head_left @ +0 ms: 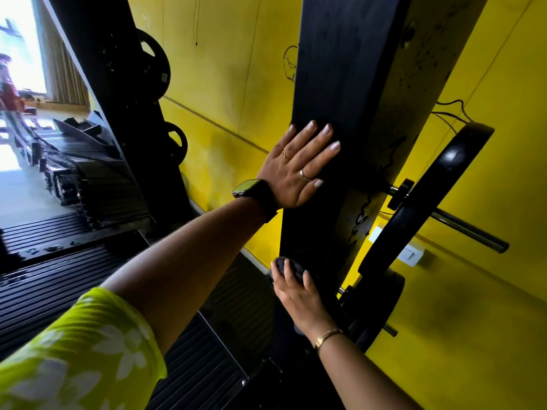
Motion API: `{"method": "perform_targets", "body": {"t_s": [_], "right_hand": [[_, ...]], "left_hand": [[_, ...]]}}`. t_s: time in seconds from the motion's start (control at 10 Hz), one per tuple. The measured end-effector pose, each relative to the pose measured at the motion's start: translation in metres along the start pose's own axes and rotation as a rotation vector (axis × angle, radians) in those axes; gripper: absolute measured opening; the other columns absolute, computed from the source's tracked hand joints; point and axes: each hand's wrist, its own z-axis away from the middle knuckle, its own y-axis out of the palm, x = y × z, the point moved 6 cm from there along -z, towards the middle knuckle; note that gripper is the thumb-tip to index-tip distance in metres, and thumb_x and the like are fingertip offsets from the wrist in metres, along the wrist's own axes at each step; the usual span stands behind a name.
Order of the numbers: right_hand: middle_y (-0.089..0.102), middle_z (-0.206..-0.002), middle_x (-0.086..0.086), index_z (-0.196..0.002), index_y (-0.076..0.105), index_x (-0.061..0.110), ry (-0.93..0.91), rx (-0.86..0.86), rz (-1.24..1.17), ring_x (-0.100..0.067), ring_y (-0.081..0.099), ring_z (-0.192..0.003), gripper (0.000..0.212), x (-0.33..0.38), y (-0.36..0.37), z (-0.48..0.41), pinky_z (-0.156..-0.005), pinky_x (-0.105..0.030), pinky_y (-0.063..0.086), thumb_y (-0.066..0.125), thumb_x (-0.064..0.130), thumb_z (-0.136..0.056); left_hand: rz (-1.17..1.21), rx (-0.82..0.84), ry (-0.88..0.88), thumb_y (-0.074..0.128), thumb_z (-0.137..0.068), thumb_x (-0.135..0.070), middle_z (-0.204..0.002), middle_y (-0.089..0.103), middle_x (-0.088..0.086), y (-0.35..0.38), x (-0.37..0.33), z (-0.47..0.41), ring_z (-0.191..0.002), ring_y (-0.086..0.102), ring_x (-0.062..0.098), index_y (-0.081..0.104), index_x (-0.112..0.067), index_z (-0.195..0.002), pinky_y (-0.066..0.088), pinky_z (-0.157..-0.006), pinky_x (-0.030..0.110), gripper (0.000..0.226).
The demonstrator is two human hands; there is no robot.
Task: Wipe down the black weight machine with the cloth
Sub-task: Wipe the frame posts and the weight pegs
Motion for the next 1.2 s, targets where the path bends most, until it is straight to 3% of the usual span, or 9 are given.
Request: {"method": "perform_targets", "body": {"t_s": [0.1, 0.2, 0.4, 0.6, 0.7, 0.8, 1.0, 1.1, 1.2], "right_hand": [[0.043, -0.147, 0.001, -0.114, 0.069, 0.029, -0.004, -0.031, -0.056, -0.029, 0.034, -0.130, 0.051, -0.011, 0.000, 0.015, -0.091, -0.044, 0.031, 0.082, 0.024, -0.066], [0.034, -0.147, -0.002, -0.114, 0.069, 0.029, 0.153, -0.163, -0.120, -0.029, 0.035, -0.129, 0.054, -0.040, -0.025, 0.010, -0.086, -0.043, 0.031, 0.082, 0.016, -0.063], [0.034, -0.140, -0.006, -0.122, 0.065, 0.029, 0.303, -0.320, -0.013, -0.029, 0.037, -0.124, 0.048, -0.059, -0.066, -0.033, -0.086, -0.047, 0.033, 0.065, 0.019, -0.074], [0.044, -0.148, -0.006, -0.141, 0.049, 0.025, 0.004, -0.125, 0.098, -0.027, 0.035, -0.137, 0.062, -0.008, -0.018, -0.031, -0.103, -0.051, 0.027, 0.062, 0.024, -0.081], [0.043, -0.150, -0.005, -0.137, 0.053, 0.026, -0.089, -0.029, 0.093, -0.029, 0.033, -0.138, 0.061, 0.003, 0.000, -0.008, -0.102, -0.051, 0.027, 0.071, 0.031, -0.078], [0.040, -0.148, -0.003, -0.130, 0.060, 0.029, 0.062, -0.111, -0.062, -0.029, 0.032, -0.133, 0.065, -0.013, -0.005, 0.014, -0.090, -0.044, 0.032, 0.077, 0.019, -0.067], [0.031, -0.149, 0.001, -0.141, 0.040, 0.030, 0.372, -0.411, -0.087, -0.030, 0.028, -0.133, 0.053, -0.067, -0.050, 0.007, -0.088, -0.049, 0.032, 0.048, 0.018, -0.091], [0.028, -0.150, -0.004, -0.143, 0.040, 0.028, 0.368, -0.420, -0.072, -0.030, 0.019, -0.138, 0.058, -0.070, -0.062, -0.018, -0.091, -0.050, 0.031, 0.056, 0.015, -0.088], [0.035, -0.149, -0.007, -0.142, 0.046, 0.024, 0.242, -0.341, 0.027, -0.029, 0.028, -0.136, 0.067, -0.048, -0.052, -0.029, -0.093, -0.048, 0.032, 0.065, 0.015, -0.078]], "left_hand": [[0.003, -0.002, -0.003, 0.012, -0.103, -0.040, -0.163, -0.005, -0.003, 0.000, 0.000, 0.000, -0.150, 0.000, 0.018, 0.001, -0.020, -0.156, 0.008, -0.121, 0.040, 0.058], [0.006, -0.006, -0.007, 0.012, -0.103, -0.040, -0.163, -0.005, -0.003, -0.001, 0.000, 0.000, -0.150, 0.000, 0.018, 0.002, -0.020, -0.156, 0.008, -0.121, 0.039, 0.058], [0.011, -0.002, -0.016, 0.012, -0.103, -0.040, -0.163, -0.005, -0.004, -0.001, -0.001, 0.001, -0.150, 0.000, 0.019, 0.002, -0.020, -0.156, 0.008, -0.121, 0.040, 0.057], [0.013, 0.010, -0.025, 0.011, -0.103, -0.040, -0.163, -0.006, -0.004, 0.000, 0.000, 0.001, -0.150, -0.001, 0.018, 0.000, -0.021, -0.156, 0.008, -0.121, 0.040, 0.057], [0.009, 0.000, -0.024, 0.012, -0.103, -0.040, -0.163, -0.005, -0.004, 0.000, 0.000, 0.001, -0.150, 0.000, 0.018, 0.001, -0.021, -0.156, 0.008, -0.121, 0.040, 0.057], [0.015, -0.010, -0.025, 0.012, -0.103, -0.040, -0.163, -0.005, -0.004, 0.000, -0.001, 0.001, -0.150, 0.000, 0.018, 0.001, -0.021, -0.156, 0.008, -0.121, 0.040, 0.057], [0.028, -0.009, -0.017, 0.012, -0.103, -0.039, -0.163, -0.005, -0.004, 0.000, 0.000, 0.002, -0.150, 0.000, 0.018, 0.002, -0.021, -0.156, 0.009, -0.121, 0.040, 0.057], [0.039, -0.008, -0.022, 0.012, -0.103, -0.039, -0.163, -0.006, -0.004, 0.000, -0.001, 0.003, -0.150, -0.001, 0.018, 0.002, -0.021, -0.156, 0.008, -0.121, 0.040, 0.057], [0.034, -0.005, -0.024, 0.012, -0.103, -0.039, -0.163, -0.007, -0.005, 0.001, -0.001, 0.004, -0.150, -0.002, 0.018, 0.001, -0.022, -0.156, 0.007, -0.121, 0.040, 0.057]]}}
